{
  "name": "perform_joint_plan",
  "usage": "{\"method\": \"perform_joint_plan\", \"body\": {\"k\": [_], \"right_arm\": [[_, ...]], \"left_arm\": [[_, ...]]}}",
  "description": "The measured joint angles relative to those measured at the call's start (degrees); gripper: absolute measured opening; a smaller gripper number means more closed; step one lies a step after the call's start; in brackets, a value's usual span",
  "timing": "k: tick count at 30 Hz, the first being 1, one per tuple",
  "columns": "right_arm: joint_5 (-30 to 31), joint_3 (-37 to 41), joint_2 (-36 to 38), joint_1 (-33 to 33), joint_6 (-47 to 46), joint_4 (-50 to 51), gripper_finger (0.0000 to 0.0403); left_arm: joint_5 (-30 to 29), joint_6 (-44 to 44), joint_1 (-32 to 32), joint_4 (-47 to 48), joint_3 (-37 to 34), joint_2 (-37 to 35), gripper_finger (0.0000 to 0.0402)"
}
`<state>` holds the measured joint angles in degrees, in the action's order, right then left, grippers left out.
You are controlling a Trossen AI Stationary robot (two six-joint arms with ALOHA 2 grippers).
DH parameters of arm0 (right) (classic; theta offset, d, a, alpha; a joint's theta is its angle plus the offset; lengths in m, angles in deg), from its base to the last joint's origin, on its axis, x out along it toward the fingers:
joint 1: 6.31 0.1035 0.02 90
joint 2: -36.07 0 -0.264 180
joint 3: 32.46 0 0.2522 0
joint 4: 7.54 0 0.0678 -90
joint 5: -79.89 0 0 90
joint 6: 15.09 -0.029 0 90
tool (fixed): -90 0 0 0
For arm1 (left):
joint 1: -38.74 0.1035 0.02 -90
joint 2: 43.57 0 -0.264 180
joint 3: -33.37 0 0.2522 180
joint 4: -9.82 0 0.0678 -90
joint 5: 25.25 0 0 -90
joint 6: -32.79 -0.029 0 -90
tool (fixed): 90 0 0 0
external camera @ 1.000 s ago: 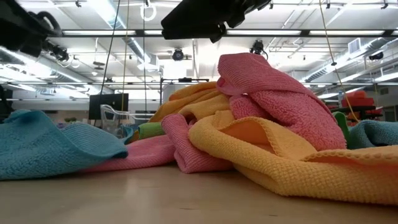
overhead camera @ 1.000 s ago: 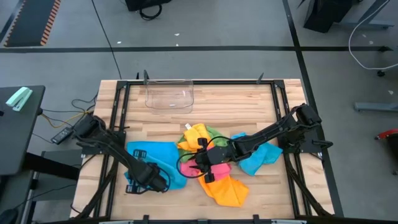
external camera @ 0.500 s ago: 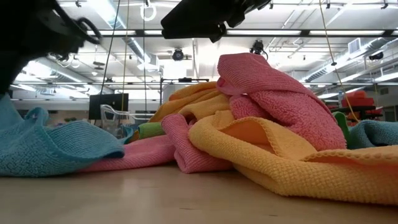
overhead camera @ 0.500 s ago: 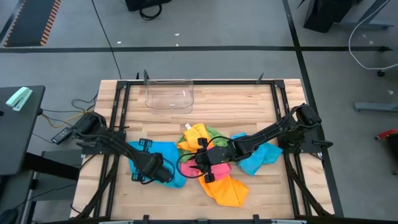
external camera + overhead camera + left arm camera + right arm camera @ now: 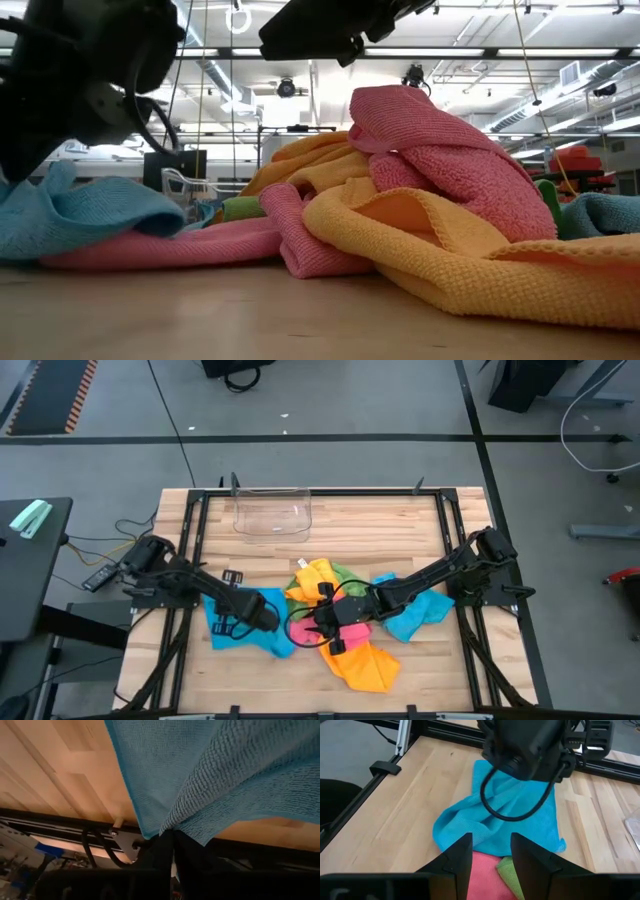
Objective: Fold microfiber towels
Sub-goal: Fold the left blue microfiber towel
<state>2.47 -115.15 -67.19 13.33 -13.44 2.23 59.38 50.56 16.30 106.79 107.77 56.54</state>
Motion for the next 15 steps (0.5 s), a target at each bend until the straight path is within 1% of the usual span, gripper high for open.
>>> {"method": "perform_joint_plan", "body": {"k": [8,12,15], "right_arm": [[0.0,0.0,0.0,0.0,-0.1,0.0,0.0143],[0.0,0.0,0.0,0.0,-0.5,-0.1,0.0143],[0.0,0.0,0.0,0.0,-1.8,0.0,0.0143]], "left_arm": [[0.0,-5.9,4.7,-2.0,-0.2,0.0,0.0007],[-0.3,-8.3,7.1,-5.5,-0.2,0.0,0.0017],[-0.6,-9.8,8.5,-6.4,-0.5,0.0,0.0021]]}}
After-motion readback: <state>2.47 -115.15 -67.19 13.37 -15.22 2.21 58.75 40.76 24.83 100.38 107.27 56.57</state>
